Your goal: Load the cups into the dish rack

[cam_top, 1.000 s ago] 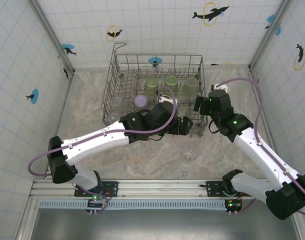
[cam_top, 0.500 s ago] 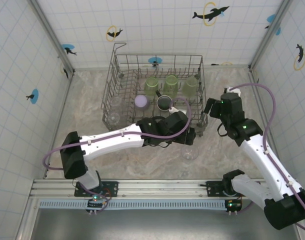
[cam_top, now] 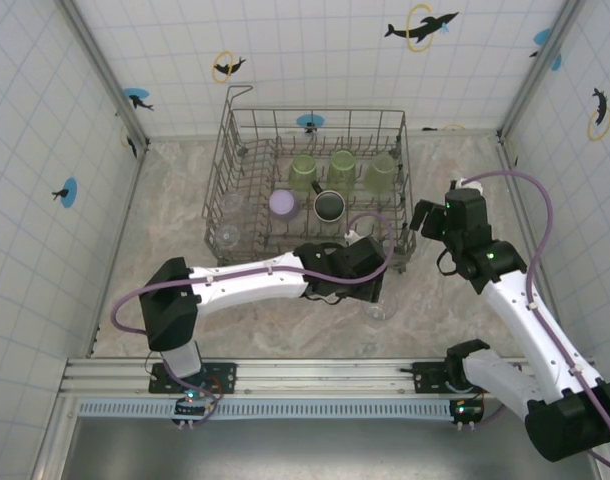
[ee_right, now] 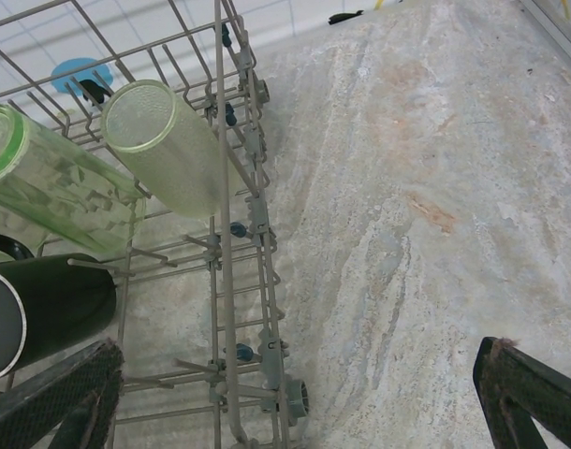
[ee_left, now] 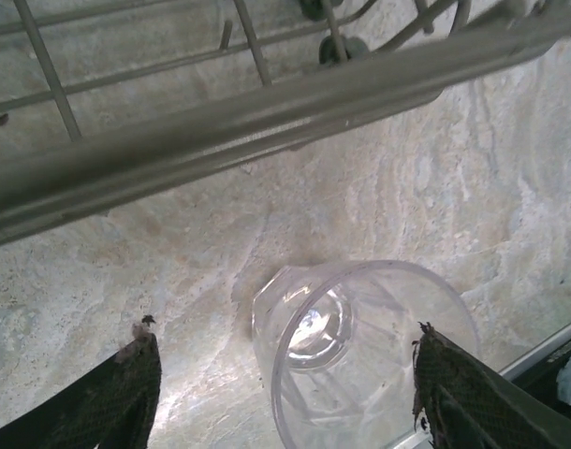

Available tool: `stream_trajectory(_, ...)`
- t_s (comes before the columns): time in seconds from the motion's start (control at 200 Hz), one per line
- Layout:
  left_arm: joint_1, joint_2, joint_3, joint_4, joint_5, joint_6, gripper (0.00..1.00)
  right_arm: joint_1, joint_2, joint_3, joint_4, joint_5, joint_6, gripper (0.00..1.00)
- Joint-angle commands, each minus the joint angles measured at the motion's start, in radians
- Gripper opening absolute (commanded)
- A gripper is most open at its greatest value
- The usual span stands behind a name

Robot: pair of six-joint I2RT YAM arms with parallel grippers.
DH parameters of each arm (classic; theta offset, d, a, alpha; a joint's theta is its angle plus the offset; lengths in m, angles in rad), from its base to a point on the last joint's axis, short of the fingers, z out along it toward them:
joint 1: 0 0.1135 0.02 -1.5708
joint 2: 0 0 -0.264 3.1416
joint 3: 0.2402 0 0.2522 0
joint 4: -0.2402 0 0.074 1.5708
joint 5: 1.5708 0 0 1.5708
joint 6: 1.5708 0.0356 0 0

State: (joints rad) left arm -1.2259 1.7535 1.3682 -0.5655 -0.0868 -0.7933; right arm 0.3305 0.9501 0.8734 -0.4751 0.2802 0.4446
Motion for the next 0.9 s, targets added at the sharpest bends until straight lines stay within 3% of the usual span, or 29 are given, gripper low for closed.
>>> stream_trajectory(0.0, -0.014, 0.029, -0.009, -0.025, 0.013, 0.006, 0.69, -0.013, -0.015, -0.032, 0.016, -0.020, 0.002, 0.99)
stream_trajectory(0.51, -0.028, 0.120, 0.000, -0.036, -0.004, 0.021, 0.41, -0.039, -0.043, -0.066, 0.034, -0.053, 0.000, 0.99)
stream_trajectory(0.836, -0.029, 0.139, 0.037, -0.048, 0.016, 0.028, 0.00, -0.057, -0.051, -0.067, 0.036, -0.074, 0.000, 0.99)
stream_trajectory(0.891, -0.029, 0.143, 0.047, -0.052, 0.023, 0.029, 0.00, -0.060, -0.052, -0.065, 0.038, -0.080, 0.001, 0.99)
